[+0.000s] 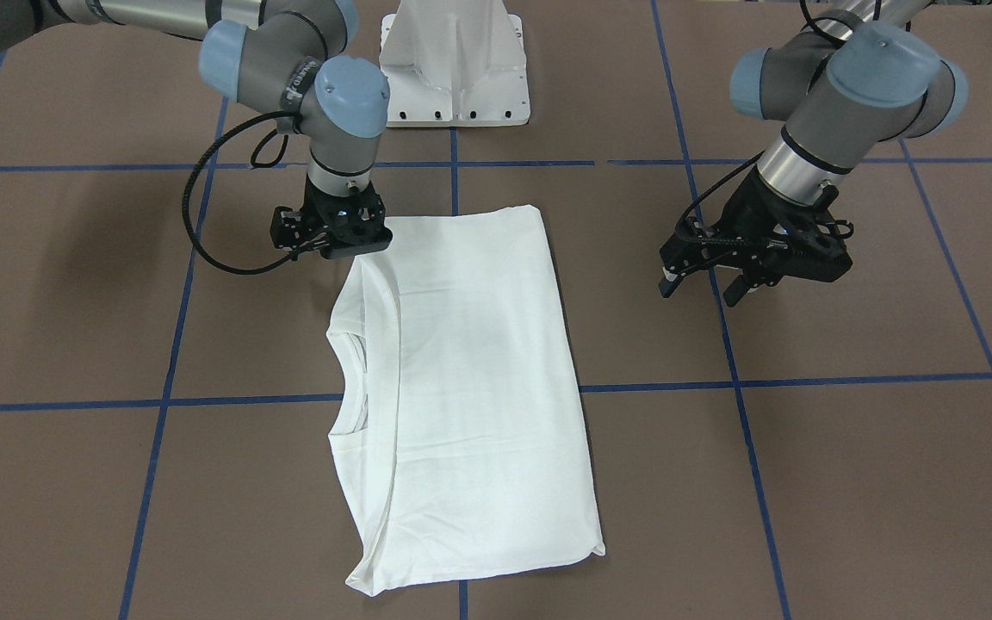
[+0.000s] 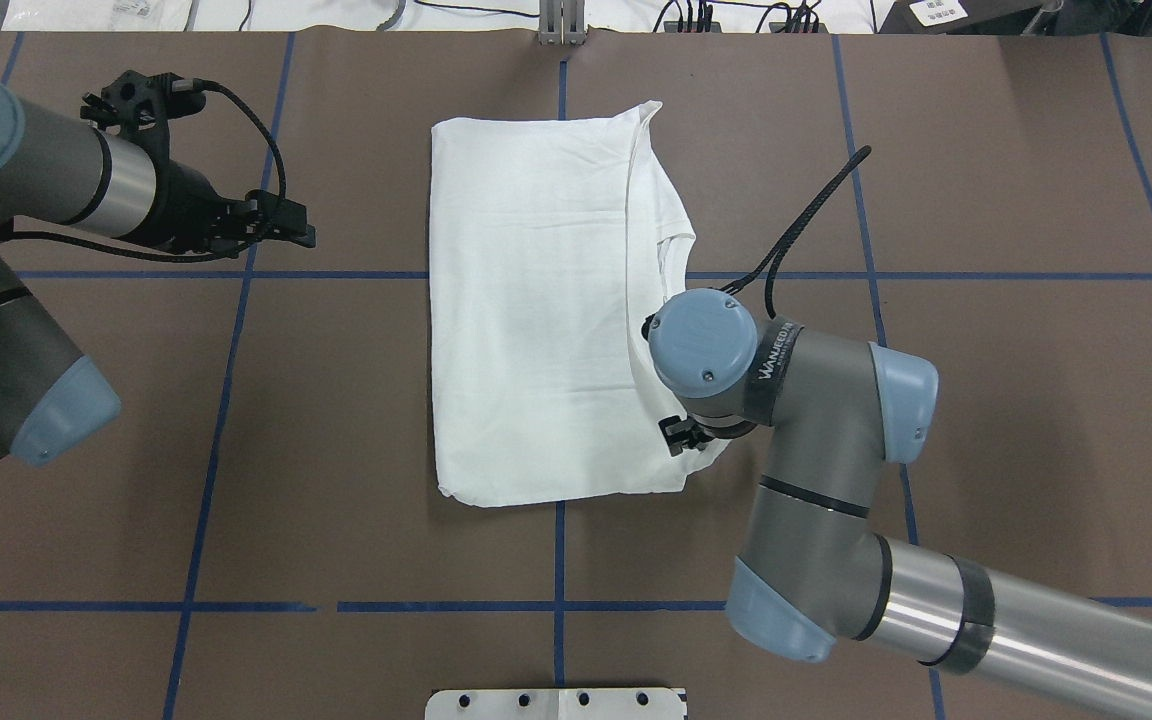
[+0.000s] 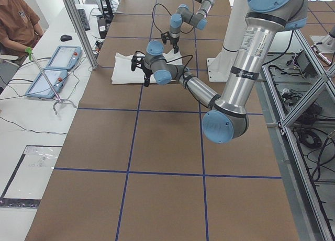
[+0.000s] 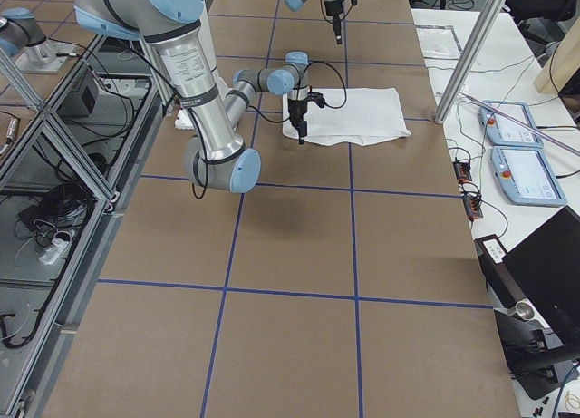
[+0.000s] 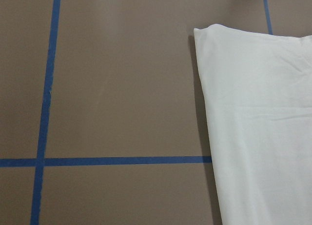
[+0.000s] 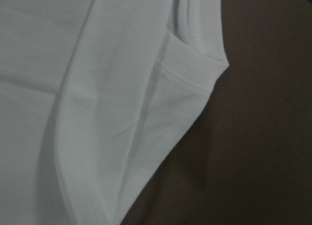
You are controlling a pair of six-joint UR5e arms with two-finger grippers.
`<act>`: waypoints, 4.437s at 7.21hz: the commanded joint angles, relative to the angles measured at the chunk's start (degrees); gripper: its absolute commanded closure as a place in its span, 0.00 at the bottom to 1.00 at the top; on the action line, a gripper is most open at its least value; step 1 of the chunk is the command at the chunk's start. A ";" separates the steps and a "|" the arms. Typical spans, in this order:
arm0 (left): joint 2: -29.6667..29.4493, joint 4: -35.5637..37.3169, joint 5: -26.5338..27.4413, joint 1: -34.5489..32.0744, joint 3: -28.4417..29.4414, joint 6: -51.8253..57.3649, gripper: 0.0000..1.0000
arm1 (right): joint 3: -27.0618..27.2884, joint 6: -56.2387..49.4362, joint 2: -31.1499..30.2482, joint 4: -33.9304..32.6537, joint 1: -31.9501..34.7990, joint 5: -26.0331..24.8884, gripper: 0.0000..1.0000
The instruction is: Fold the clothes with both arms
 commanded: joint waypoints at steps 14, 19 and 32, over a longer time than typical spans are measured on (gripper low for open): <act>-0.41 -0.14 0.00 0.11 1.05 0.07 0.00 | -20.54 -2.16 13.42 14.74 3.75 0.17 0.00; -0.49 -0.23 0.00 0.11 1.23 0.07 0.00 | -19.93 -2.78 11.40 14.83 5.33 2.36 0.00; -2.52 0.21 -0.26 5.00 1.06 -7.96 0.00 | -0.80 -0.16 0.95 15.36 13.68 14.22 0.00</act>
